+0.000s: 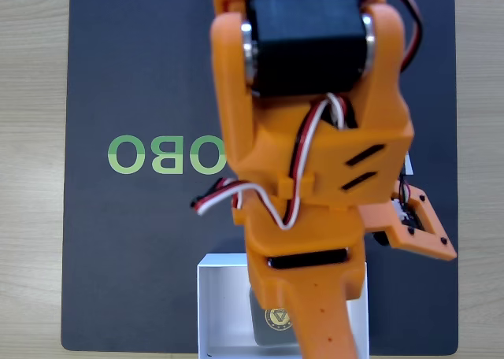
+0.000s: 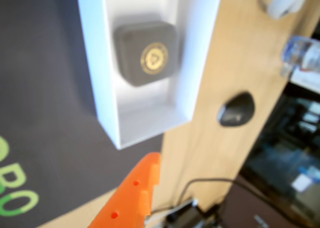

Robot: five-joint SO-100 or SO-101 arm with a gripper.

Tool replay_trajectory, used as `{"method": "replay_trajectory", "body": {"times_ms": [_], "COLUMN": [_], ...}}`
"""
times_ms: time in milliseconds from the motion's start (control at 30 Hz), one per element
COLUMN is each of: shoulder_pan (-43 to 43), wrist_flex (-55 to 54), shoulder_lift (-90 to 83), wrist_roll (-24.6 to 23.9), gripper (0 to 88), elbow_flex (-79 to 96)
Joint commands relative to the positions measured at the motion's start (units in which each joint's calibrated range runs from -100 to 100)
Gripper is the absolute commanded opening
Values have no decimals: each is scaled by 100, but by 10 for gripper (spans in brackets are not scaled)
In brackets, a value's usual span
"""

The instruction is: Grab the usb to bin

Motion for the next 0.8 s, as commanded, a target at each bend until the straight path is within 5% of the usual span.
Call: {"method": "replay_trajectory", "body": {"times_ms": [0, 467, 767], "shoulder_pan": [-4, 38, -21], "wrist_flex": [482, 517, 604], "shoulder_lift": [-911, -4472, -6363], "wrist_roll": [-191, -218, -212], "gripper": [834, 222, 138], "elbow_flex": [142, 2934, 4460]}}
